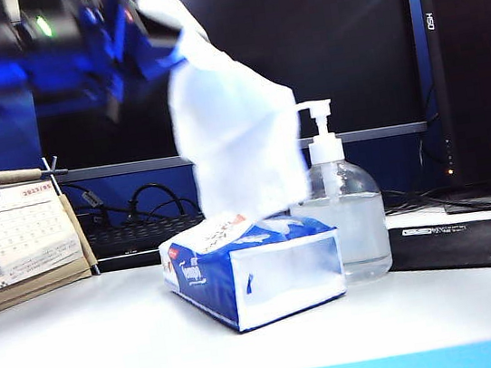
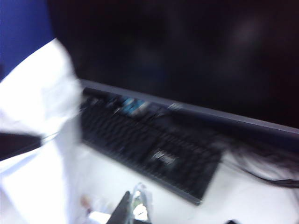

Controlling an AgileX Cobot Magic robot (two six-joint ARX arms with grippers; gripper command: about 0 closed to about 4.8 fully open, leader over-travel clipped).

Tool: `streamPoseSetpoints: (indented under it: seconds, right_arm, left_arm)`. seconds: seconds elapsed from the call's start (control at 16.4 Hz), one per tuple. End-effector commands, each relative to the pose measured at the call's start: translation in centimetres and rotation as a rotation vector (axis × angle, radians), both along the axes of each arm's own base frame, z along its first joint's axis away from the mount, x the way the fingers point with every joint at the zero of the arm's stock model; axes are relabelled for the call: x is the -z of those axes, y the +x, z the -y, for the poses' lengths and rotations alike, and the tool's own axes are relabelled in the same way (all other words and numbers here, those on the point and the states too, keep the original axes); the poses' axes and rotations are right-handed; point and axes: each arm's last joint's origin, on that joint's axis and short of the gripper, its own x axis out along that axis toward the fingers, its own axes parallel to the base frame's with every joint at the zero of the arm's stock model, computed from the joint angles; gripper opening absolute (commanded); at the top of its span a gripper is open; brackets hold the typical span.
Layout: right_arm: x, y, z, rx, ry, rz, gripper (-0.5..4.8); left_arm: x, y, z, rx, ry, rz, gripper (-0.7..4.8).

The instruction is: Pull out a tissue from the tissue dispenser, then press the switch of the alcohol sanitizer bottle to drop some sanitizer on the paper tissue, and finally place the treated tissue on the table.

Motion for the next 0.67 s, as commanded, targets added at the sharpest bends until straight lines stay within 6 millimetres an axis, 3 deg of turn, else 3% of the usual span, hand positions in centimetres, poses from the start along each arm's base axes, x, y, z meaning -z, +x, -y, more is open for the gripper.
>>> streamPoseSetpoints:
  seconds: [0.06,0.43,0.67]
  right_arm:
    - [-0.3,-1.3,0.8,0.072,0.013,-0.017,-0.01]
    - [0.9,-4.7,2.5,0.096,0.144,0.013,-0.01]
    - [3.8,-5.8,3.0,0.1,0.205,-0.038,-0.01]
  left_arm:
    - [-1.3,-2.4,-1.5,-0.094,0.079,0.064,-0.06]
    - [-1.6,-7.1,-4.4,-0.235,0.172,0.083,-0.06]
    - [-0.1,-9.9,-6.3,-0.363,0.179,0.08,-0.06]
